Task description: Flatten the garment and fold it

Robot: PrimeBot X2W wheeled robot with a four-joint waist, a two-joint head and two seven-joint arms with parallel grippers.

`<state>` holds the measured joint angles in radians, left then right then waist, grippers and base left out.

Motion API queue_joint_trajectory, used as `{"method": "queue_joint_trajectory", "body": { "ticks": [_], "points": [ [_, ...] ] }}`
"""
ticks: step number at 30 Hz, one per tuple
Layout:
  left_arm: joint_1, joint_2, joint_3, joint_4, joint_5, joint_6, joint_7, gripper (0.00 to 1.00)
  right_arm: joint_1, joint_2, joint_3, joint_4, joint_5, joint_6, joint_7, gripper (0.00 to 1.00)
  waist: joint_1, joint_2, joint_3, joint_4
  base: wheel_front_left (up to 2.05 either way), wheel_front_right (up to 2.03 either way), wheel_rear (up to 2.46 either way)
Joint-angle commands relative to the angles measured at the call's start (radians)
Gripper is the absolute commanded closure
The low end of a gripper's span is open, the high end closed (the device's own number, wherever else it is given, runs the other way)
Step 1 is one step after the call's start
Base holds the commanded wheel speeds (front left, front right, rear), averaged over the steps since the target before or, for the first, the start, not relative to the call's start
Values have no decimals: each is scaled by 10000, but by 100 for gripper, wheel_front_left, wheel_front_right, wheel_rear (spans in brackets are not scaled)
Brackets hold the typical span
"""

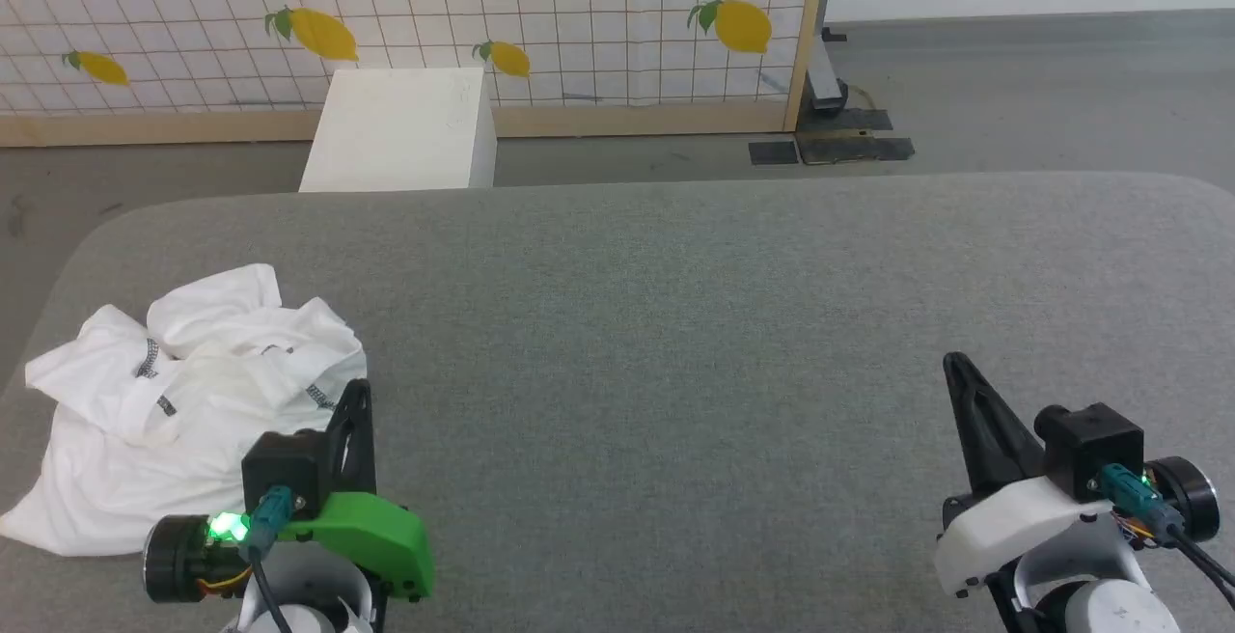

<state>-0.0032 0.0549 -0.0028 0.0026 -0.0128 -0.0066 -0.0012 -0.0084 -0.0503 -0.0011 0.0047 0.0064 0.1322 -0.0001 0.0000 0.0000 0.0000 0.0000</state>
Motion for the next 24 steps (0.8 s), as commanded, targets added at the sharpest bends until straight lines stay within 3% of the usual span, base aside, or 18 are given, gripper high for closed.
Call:
{"method": "queue_joint_trajectory", "body": {
  "ticks": [1,16,17,24],
  "points": [
    [32,-47,28,-26,128,66,12,100,84,1,11,-47,-64,-15,1,100,0,0,0,0,0,0,0],
    [32,-47,28,-26,128,66,12,100,84,1,11,-47,-64,-15,1,100,0,0,0,0,0,0,0],
    [0,0,-3,0,-1,0,-1,0,1,0,-1,0,2,0,-1,0,0,0,0,0,0,0,0],
    [6,0,-84,72,-101,12,-83,0,47,0,-20,66,134,0,-83,0,0,0,0,-2,0,0,0]
  ]
}}
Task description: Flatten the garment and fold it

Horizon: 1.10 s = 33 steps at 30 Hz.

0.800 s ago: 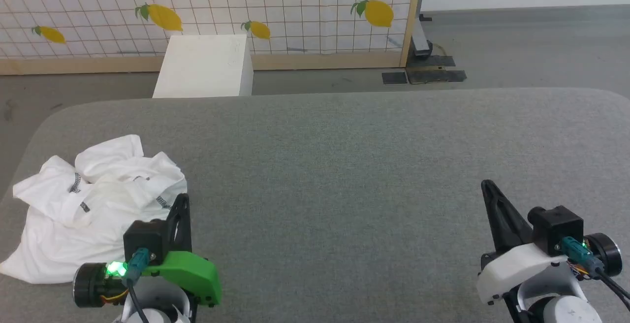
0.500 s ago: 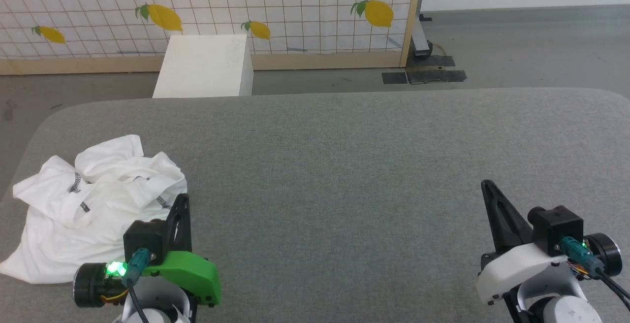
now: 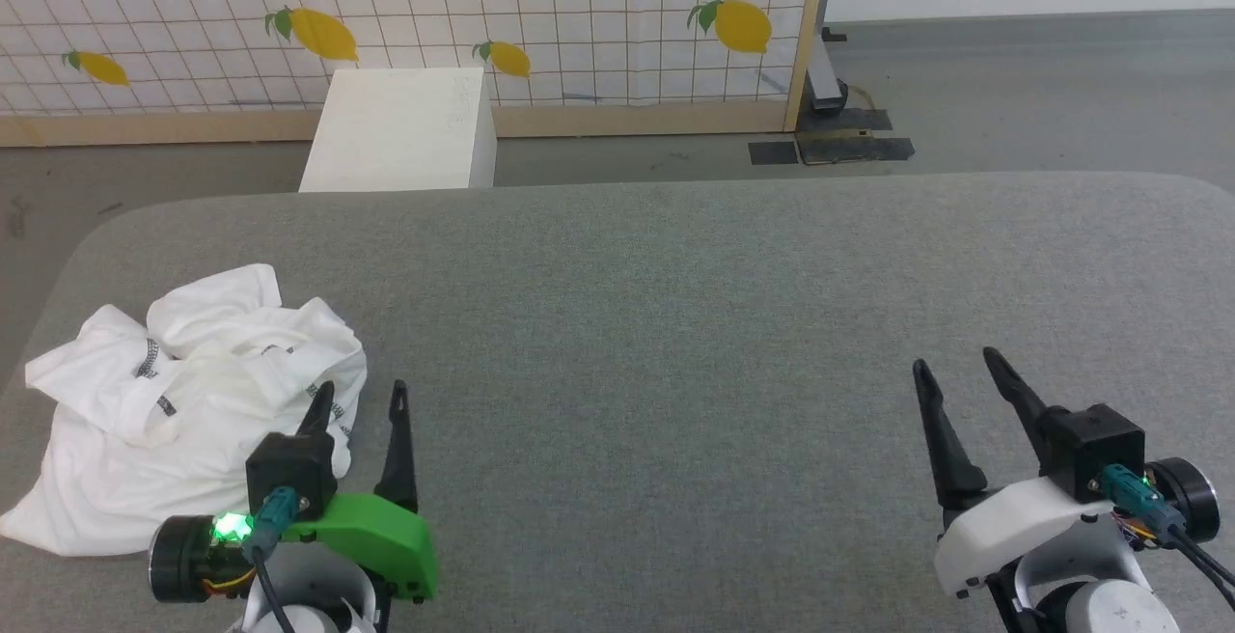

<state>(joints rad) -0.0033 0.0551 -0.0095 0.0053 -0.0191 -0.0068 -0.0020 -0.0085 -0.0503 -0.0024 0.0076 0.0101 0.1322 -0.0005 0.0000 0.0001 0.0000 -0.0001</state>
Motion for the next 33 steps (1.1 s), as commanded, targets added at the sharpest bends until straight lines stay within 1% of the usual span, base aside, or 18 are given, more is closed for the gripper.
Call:
{"method": "queue_joint_trajectory", "body": {
  "ticks": [1,16,33],
  "points": [
    [4,-3,-68,113,-83,29,-141,0,83,0,-26,73,187,-1,-144,0,0,-1,-1,-3,0,0,0],
    [7,-9,-191,344,-294,138,-446,0,207,0,-78,259,555,-3,-450,0,0,-1,-7,139,0,0,0],
    [132,-16,-43,487,-492,296,-837,0,289,0,25,432,844,-5,-843,0,0,-1,68,1179,0,0,0]
  ]
}}
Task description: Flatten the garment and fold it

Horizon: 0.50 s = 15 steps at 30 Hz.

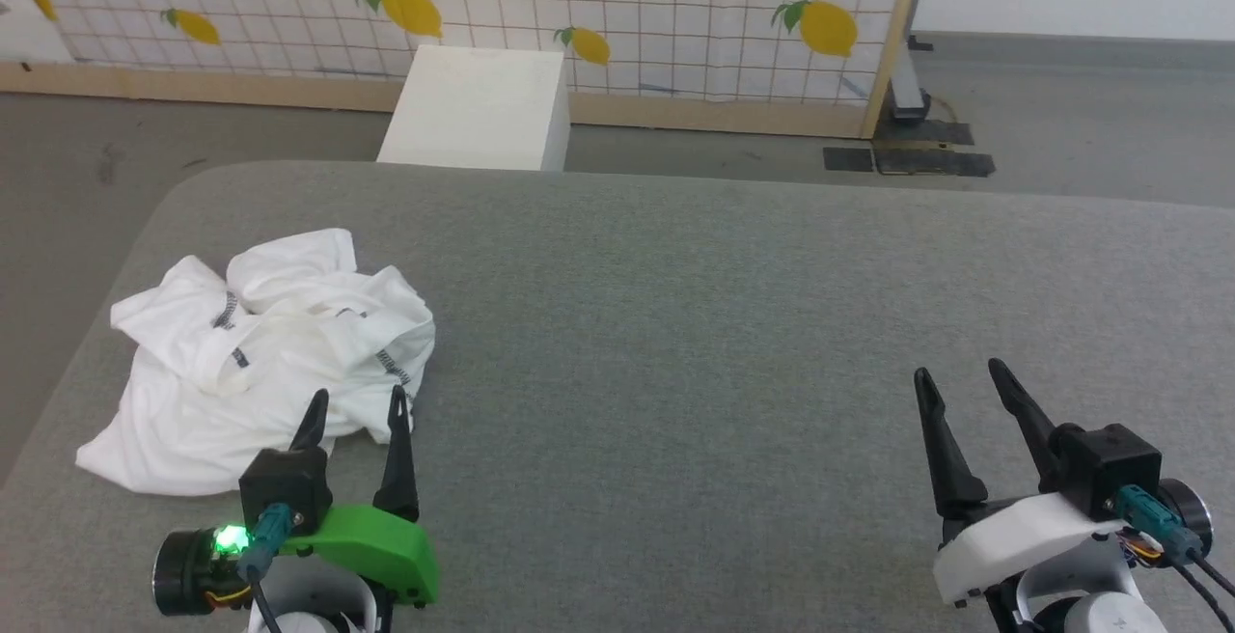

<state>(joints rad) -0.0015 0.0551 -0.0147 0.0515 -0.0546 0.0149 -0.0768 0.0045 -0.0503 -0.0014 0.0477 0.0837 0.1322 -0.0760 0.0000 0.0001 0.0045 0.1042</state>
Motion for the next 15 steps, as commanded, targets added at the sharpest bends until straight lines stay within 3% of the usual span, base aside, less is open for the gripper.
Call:
{"method": "queue_joint_trajectory", "body": {
  "ticks": [1,15],
  "points": [
    [116,-16,12,34,-157,88,-112,0,162,0,14,42,129,-5,-111,0,0,-1,29,223,0,0,0],
    [227,-22,41,149,-309,216,-403,0,238,1,137,229,280,-7,-404,0,0,-1,49,1383,0,0,0]
  ]
}}
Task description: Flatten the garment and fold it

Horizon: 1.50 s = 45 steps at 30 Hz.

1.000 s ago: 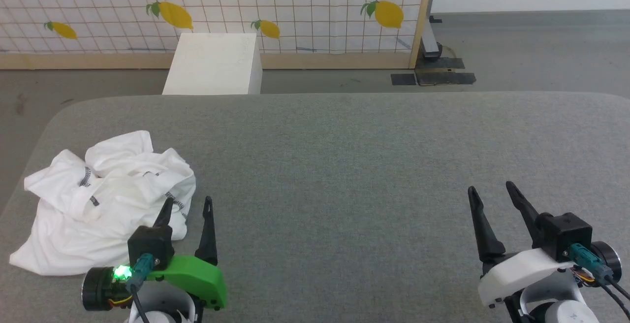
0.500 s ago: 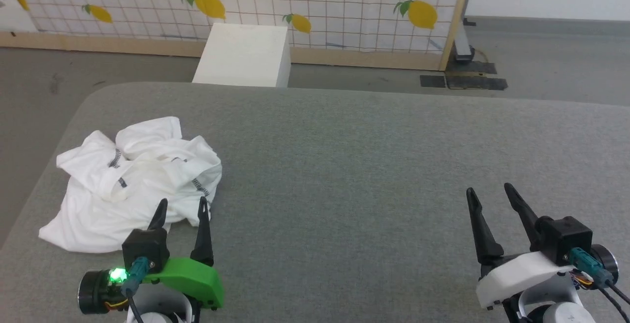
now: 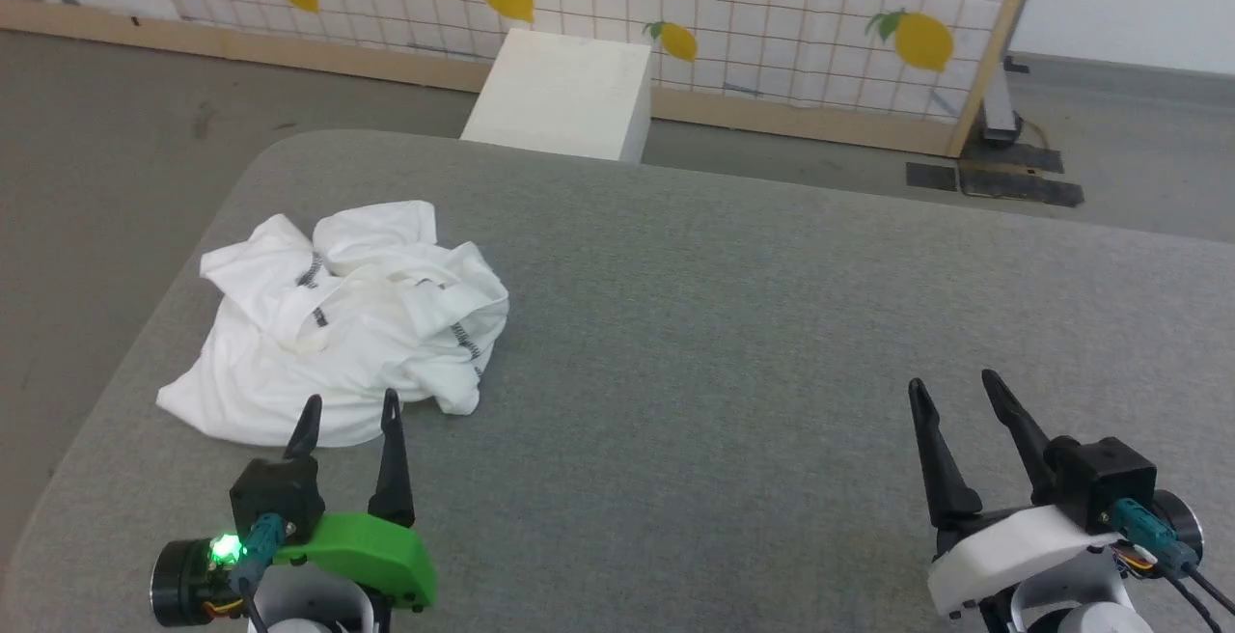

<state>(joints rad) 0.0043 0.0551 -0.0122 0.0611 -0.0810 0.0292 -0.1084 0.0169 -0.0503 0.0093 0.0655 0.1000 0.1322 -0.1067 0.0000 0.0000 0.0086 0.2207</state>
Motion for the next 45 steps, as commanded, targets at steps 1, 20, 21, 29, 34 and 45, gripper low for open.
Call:
{"method": "queue_joint_trajectory", "body": {
  "ticks": [1,20,21,29,34,45],
  "points": [
    [179,-22,24,60,-57,80,-105,0,116,1,39,61,127,-7,-115,0,0,0,10,286,0,0,0],
    [346,-29,118,156,-221,301,-497,0,140,1,163,423,393,-9,-509,0,0,0,73,1446,0,0,0],
    [358,-30,128,158,-237,316,-520,0,140,1,172,443,404,-9,-532,0,0,0,78,1492,0,0,0],
    [412,-33,118,211,-364,426,-683,0,162,1,198,604,437,-10,-696,0,0,0,138,1816,0,0,0],
    [413,-35,95,267,-442,495,-784,0,159,1,205,756,478,-11,-797,0,0,0,161,2029,0,0,0],
    [462,-39,72,390,-498,614,-1011,0,215,1,230,952,522,-12,-1026,0,0,0,115,2500,0,0,0]
  ]
}}
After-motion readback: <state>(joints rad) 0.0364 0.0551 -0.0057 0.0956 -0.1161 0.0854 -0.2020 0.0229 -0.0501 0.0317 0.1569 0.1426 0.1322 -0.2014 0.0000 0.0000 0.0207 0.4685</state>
